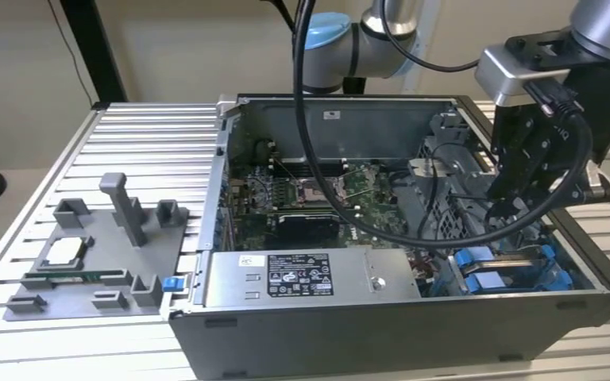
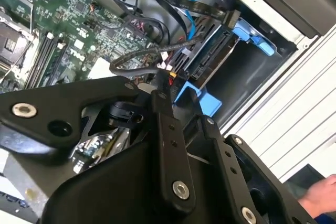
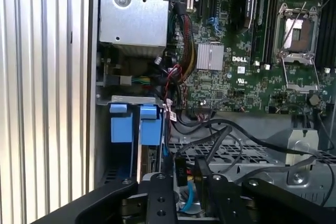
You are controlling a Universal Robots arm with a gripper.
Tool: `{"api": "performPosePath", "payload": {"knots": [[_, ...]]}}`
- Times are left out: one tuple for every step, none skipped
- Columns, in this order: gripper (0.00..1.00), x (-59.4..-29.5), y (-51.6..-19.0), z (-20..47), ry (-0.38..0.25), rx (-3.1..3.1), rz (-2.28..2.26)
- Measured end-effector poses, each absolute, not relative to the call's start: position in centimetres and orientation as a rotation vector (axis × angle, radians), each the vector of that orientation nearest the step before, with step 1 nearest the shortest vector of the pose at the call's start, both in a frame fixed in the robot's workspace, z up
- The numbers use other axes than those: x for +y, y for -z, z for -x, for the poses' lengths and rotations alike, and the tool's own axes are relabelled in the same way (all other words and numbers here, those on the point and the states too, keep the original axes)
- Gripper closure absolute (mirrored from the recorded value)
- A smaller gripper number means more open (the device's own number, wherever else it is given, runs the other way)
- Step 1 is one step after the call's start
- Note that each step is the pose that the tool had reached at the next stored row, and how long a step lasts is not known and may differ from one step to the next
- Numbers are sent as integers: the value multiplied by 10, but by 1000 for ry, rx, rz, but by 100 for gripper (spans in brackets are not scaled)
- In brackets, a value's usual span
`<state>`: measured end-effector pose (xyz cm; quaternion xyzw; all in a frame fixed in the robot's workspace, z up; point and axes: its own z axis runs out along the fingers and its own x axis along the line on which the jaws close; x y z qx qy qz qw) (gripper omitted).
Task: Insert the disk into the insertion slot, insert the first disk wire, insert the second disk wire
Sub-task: 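Insert the first disk wire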
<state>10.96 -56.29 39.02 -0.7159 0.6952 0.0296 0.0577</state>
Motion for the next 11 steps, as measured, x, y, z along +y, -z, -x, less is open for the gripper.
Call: {"api": "performPosePath", "payload": {"knots": [[0, -563, -390, -110, -91, 2106, 2168], [0, -563, -389, -110, -92, 2105, 2167], [0, -563, -389, -110, -93, 2104, 2166], [0, -563, -388, -110, -94, 2103, 2165], [0, -563, -388, -110, -94, 2102, 2165], [0, -563, -387, -110, -95, 2101, 2164], [0, -563, -387, -110, -96, 2101, 2164], [0, -563, -387, -110, -96, 2100, 2163], [0, -563, -386, -111, -96, 2100, 2163], [0, -562, -386, -112, -97, 2100, 2163], [0, -562, -386, -113, -97, 2099, 2163]]}}
